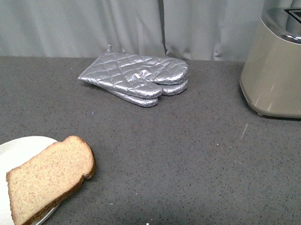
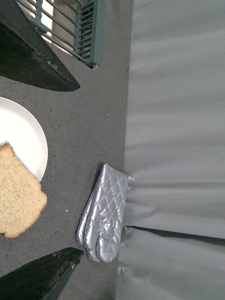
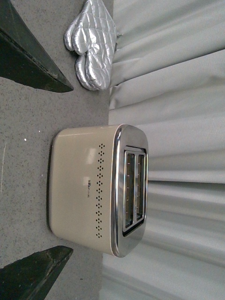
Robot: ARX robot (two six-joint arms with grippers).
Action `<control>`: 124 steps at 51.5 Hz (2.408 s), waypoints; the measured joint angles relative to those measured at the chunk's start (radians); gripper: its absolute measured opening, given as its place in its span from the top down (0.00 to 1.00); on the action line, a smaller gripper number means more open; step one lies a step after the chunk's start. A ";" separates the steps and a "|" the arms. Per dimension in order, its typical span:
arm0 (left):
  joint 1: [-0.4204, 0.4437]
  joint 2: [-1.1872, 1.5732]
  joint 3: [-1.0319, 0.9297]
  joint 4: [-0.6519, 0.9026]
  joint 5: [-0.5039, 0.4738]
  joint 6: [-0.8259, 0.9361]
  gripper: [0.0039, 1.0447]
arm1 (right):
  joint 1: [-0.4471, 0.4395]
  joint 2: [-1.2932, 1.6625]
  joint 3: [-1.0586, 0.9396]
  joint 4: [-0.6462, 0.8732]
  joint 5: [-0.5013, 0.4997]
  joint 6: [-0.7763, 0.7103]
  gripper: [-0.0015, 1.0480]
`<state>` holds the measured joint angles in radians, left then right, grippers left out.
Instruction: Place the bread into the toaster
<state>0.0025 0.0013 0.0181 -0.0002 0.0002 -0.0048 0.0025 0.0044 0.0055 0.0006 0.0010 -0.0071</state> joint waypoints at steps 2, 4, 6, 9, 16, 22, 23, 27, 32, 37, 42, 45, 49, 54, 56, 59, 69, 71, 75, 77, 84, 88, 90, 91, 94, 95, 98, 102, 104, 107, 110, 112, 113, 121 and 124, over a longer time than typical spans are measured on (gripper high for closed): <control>0.000 0.000 0.000 0.000 0.000 0.000 0.06 | 0.000 0.000 0.000 0.000 0.000 0.000 0.09; 0.000 0.000 0.000 0.000 0.000 0.000 0.06 | 0.000 0.000 0.000 0.000 0.000 0.000 0.09; 0.000 0.000 0.000 0.000 0.000 0.000 0.06 | 0.000 0.000 0.000 0.000 0.000 0.000 0.09; 0.000 0.000 0.000 0.000 0.000 0.000 0.06 | 0.000 0.000 0.000 0.000 0.000 0.000 0.09; 0.000 0.000 0.000 0.000 0.000 0.000 0.06 | 0.000 0.000 0.000 0.000 0.000 0.000 0.09; 0.000 0.000 0.000 0.000 0.000 0.000 0.06 | 0.000 0.000 0.000 0.000 0.000 0.000 0.09; 0.000 0.000 0.000 0.000 0.000 0.000 0.06 | 0.000 0.000 0.000 0.000 0.000 0.000 0.09; 0.000 0.000 0.000 0.000 0.000 0.000 0.06 | 0.000 0.000 0.000 0.000 0.000 0.000 0.09; 0.000 0.000 0.000 0.000 0.000 0.000 0.06 | 0.000 0.000 0.000 0.000 0.000 0.000 0.09; 0.000 0.000 0.000 0.000 0.000 0.000 0.06 | 0.000 0.000 0.000 0.000 0.000 0.000 0.09; 0.000 0.000 0.000 0.000 0.000 0.000 0.06 | 0.000 0.000 0.000 0.000 0.000 0.000 0.09; 0.000 0.000 0.000 0.000 0.000 0.000 0.06 | 0.000 0.000 0.000 0.000 0.000 0.000 0.09; 0.000 0.000 0.000 0.000 0.000 0.000 0.06 | 0.000 0.000 0.000 0.000 0.000 0.000 0.09; 0.000 0.000 0.000 0.000 0.000 0.000 0.06 | 0.000 0.000 0.000 0.000 0.000 0.000 0.09; 0.000 0.000 0.000 0.000 0.000 0.000 0.06 | 0.000 0.000 0.000 0.000 0.000 0.000 0.09; 0.000 0.000 0.000 0.000 0.000 0.000 0.06 | 0.000 0.000 0.000 0.000 0.000 0.000 0.09; -0.003 0.000 0.000 0.000 0.002 0.000 0.06 | -0.002 0.000 0.000 0.000 0.002 0.000 0.09; -0.003 0.000 0.000 0.000 0.002 0.000 0.06 | -0.002 0.000 0.000 0.000 0.002 0.000 0.09; -0.003 0.000 0.000 0.000 0.001 0.000 0.06 | -0.002 0.000 0.000 0.000 0.000 0.000 0.09; -0.003 0.000 0.000 0.000 0.000 0.000 0.06 | -0.002 0.000 0.000 0.000 0.000 0.000 0.09; -0.003 0.000 0.000 0.000 -0.001 0.000 0.06 | -0.002 0.000 0.000 0.000 -0.002 0.000 0.09; -0.003 0.000 0.000 0.000 0.000 0.000 0.06 | -0.002 0.000 0.000 0.000 0.000 0.000 0.09; -0.003 0.000 0.000 0.000 0.000 0.000 0.06 | -0.002 0.000 0.000 0.000 0.000 0.000 0.09; -0.003 0.000 0.000 0.000 0.000 0.000 0.06 | -0.002 0.000 0.000 0.000 0.000 0.000 0.09; -0.003 0.000 0.000 0.000 0.000 0.000 0.06 | -0.002 0.000 0.000 0.000 0.000 0.000 0.09; -0.003 0.000 0.000 0.000 0.000 0.000 0.06 | -0.002 0.000 0.000 0.000 0.000 0.000 0.09; 0.018 0.024 0.019 -0.056 0.078 -0.069 0.06 | -0.002 0.000 0.000 0.000 -0.002 0.000 0.09; 0.090 0.144 0.087 -0.239 0.275 -0.279 0.06 | -0.002 0.000 0.000 0.000 -0.001 0.000 0.09; 0.115 0.186 0.097 -0.279 0.330 -0.387 0.06 | -0.002 0.000 0.000 0.000 -0.004 0.000 0.09; 0.153 0.244 0.098 -0.282 0.380 -0.562 0.06 | -0.002 0.000 0.000 0.000 0.000 0.001 0.09; 0.192 0.310 0.098 -0.231 0.407 -0.705 0.06 | -0.002 0.000 0.000 0.000 0.000 0.001 0.09; 0.216 0.360 0.100 -0.180 0.419 -0.771 0.06 | -0.002 0.000 0.000 0.000 0.001 0.001 0.09; 0.222 0.375 0.101 -0.166 0.421 -0.786 0.06 | -0.002 0.000 0.000 0.000 0.001 0.001 0.09; 0.286 0.672 0.123 0.105 0.424 -0.875 0.06 | -0.002 0.000 0.000 0.000 -0.001 0.001 0.09; 0.301 0.778 0.144 0.187 0.427 -0.875 0.06 | -0.002 0.000 0.000 0.000 -0.002 0.001 0.09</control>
<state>0.3035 0.7795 0.1619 0.1871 0.4271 -0.8803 0.0010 0.0044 0.0055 0.0006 -0.0006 -0.0063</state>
